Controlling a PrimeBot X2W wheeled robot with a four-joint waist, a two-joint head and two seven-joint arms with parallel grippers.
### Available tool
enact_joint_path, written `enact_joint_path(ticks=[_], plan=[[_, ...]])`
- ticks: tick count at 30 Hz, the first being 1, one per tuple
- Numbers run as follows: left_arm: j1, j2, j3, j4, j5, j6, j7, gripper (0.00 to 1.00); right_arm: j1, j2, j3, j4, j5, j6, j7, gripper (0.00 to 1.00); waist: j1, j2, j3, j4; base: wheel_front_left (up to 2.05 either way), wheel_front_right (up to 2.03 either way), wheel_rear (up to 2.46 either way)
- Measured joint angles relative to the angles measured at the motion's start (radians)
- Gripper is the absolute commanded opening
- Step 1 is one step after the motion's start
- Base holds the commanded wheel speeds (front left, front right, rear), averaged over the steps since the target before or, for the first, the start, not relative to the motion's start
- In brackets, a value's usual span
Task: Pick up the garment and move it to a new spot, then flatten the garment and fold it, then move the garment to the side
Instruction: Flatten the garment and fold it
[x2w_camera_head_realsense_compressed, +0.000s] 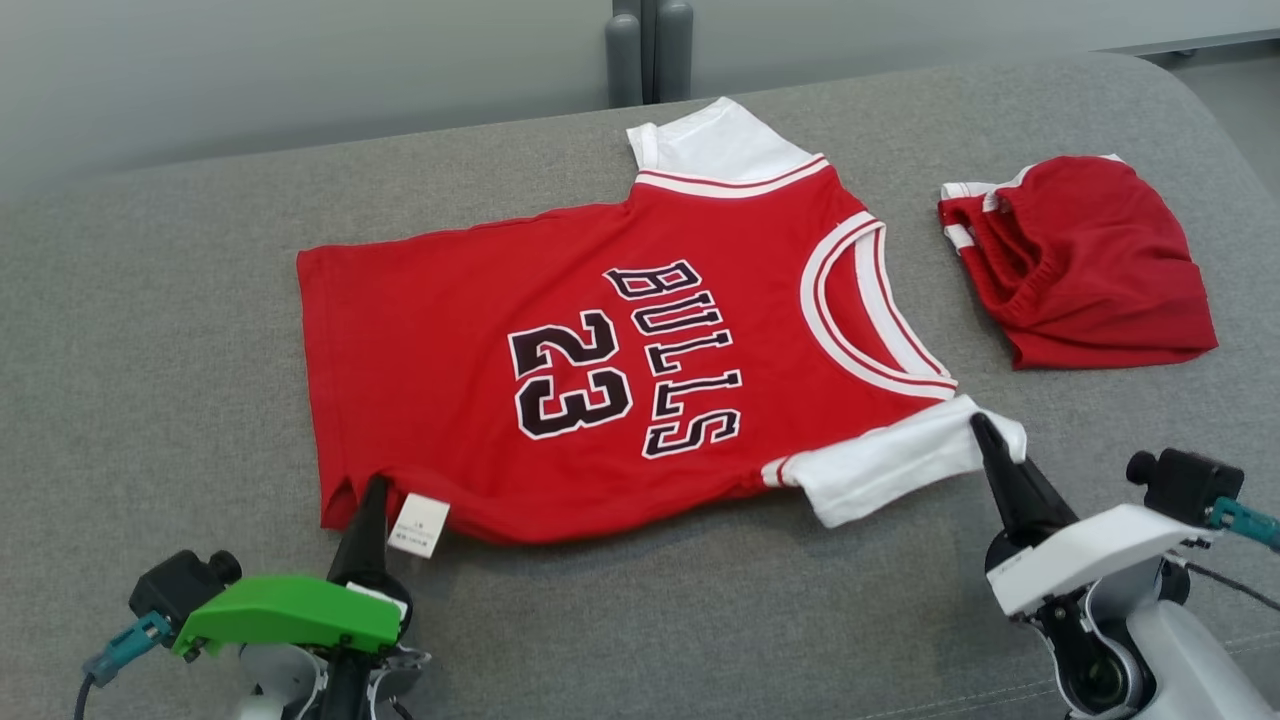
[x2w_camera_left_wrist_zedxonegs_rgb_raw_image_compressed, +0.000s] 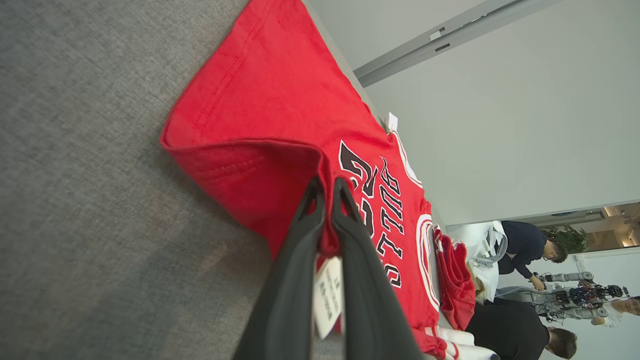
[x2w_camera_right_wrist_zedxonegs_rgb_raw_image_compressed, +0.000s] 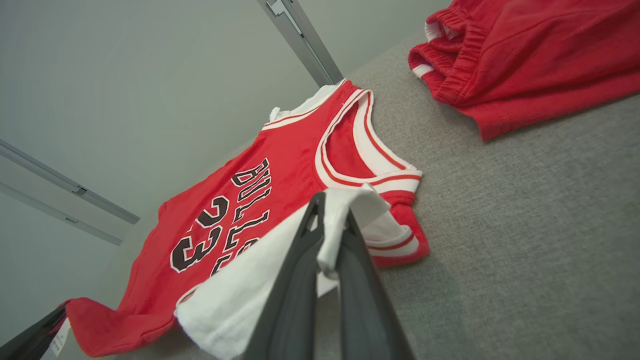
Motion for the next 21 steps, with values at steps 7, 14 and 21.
enact_joint_path(ticks=[7,14,21], plan=[[-0.11,-0.002,0.026,0.093,0.01,0.005,-0.005,0.0,-0.163,0.0,-0.014,0.081,0.019,-0.012,0.096,0.0,0.0,0.0,0.034,0.007,0.0,0.0,0.0],[-0.217,-0.003,0.018,0.211,0.06,0.005,-0.007,0.0,-0.306,0.002,0.011,0.19,0.006,-0.045,0.182,0.0,0.0,0.0,0.071,0.023,0.0,0.0,0.0],[-0.305,-0.007,0.029,0.328,0.101,0.005,-0.009,0.0,-0.419,0.007,0.028,0.277,-0.011,-0.055,0.224,0.0,0.0,0.0,0.104,0.033,0.0,0.0,0.0]])
